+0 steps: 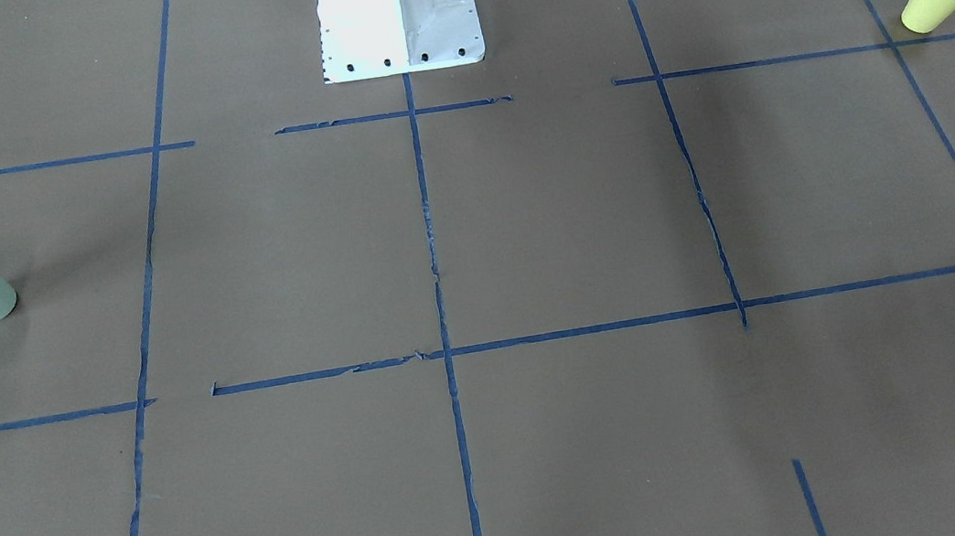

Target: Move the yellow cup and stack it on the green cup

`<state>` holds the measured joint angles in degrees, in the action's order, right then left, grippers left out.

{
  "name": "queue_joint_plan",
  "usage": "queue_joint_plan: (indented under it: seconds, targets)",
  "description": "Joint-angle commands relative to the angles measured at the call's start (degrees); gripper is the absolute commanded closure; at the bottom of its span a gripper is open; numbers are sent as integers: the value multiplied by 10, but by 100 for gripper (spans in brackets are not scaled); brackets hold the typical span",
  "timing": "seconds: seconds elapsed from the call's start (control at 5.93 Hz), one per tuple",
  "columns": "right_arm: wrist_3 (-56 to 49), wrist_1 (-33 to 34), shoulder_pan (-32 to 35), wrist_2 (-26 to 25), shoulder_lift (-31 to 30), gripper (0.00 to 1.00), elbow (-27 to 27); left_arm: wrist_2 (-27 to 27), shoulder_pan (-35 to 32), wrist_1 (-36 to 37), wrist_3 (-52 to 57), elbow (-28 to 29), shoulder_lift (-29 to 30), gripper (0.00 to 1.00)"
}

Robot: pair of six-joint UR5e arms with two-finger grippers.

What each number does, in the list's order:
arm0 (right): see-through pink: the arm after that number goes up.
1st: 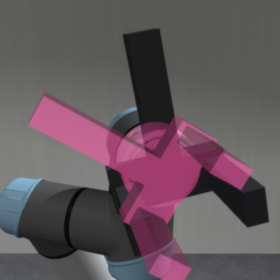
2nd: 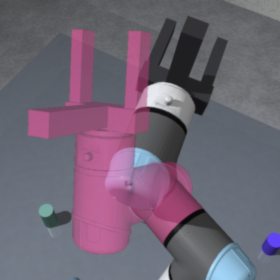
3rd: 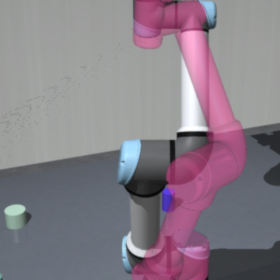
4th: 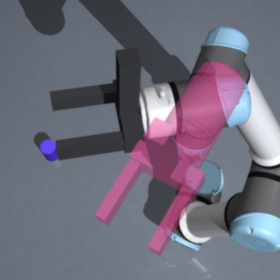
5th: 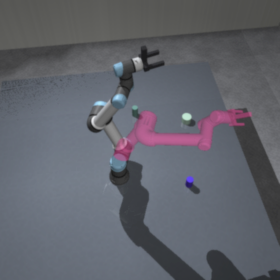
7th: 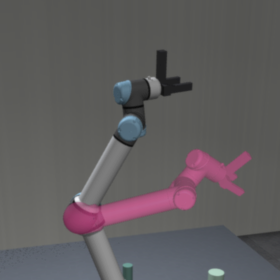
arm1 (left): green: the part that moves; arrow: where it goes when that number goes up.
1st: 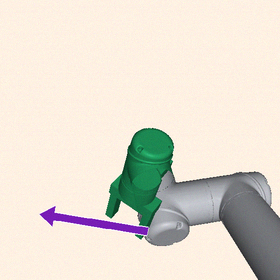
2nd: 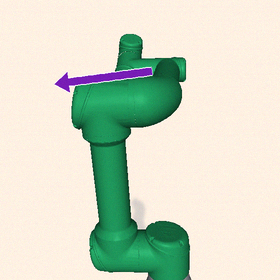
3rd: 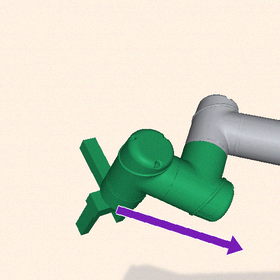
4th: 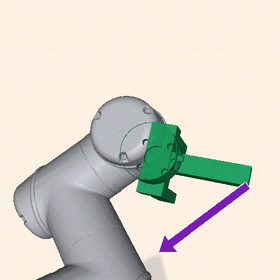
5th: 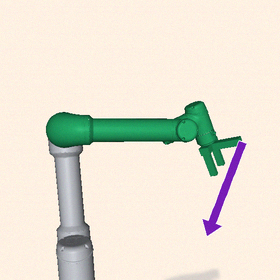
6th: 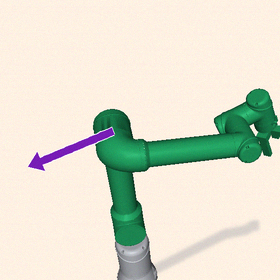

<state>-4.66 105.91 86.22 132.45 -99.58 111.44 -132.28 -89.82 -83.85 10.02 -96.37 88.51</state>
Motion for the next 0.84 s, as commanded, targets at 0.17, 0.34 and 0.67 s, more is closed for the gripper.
queue_joint_plan:
  seconds: [0.17, 0.34, 0.67]
  targets:
    - [0, 0, 0, 0, 1, 0, 0, 2, 1, 5, 1, -3, 0, 0]
    - [0, 0, 0, 0, 1, 0, 1, 7, 2, 0, -3, -10, 2, 0]
    - [0, 0, 0, 0, 1, 0, 2, 8, 1, -3, -24, -91, 14, 0]
